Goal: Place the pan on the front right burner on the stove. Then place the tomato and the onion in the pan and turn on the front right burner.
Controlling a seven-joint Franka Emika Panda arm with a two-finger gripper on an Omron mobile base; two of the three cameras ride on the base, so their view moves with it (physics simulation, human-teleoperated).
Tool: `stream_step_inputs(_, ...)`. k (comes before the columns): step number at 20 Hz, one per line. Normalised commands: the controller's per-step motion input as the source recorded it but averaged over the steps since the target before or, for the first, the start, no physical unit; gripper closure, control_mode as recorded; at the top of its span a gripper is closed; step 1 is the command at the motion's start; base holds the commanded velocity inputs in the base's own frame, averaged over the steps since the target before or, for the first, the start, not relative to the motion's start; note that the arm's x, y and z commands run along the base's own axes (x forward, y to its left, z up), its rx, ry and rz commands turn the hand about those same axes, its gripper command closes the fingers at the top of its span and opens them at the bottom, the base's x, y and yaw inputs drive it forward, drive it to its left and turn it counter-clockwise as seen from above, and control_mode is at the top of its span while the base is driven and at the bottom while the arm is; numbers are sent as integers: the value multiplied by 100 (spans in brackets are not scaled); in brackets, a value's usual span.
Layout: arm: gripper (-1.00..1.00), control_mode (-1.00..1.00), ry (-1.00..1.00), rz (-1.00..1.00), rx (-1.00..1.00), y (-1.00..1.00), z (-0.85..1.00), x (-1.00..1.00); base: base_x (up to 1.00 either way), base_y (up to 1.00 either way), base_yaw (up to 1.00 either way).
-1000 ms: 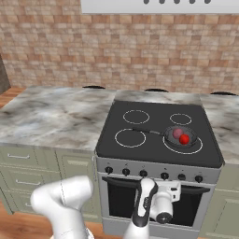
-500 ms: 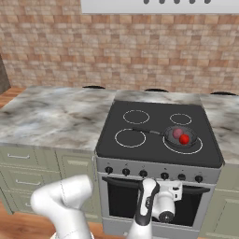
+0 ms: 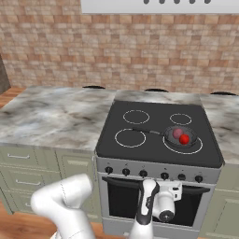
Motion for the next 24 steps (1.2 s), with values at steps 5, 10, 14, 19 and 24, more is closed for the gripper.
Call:
stream_step_inputs(5,-100,-100,0,0,0,-10,-9,14,0,0,0)
stream_step_inputs(10,-100,-100,0,0,0,-8,-7,14,0,0,0)
stream_step_inputs(14,-100,-100,0,0,0,0,-9,18,0,0,0)
stream_step_inputs(19,-100,-100,0,0,0,0,-9,23,0,0,0)
stream_step_inputs(24,-100,-100,1,0,0,0,-14,21,0,0,0)
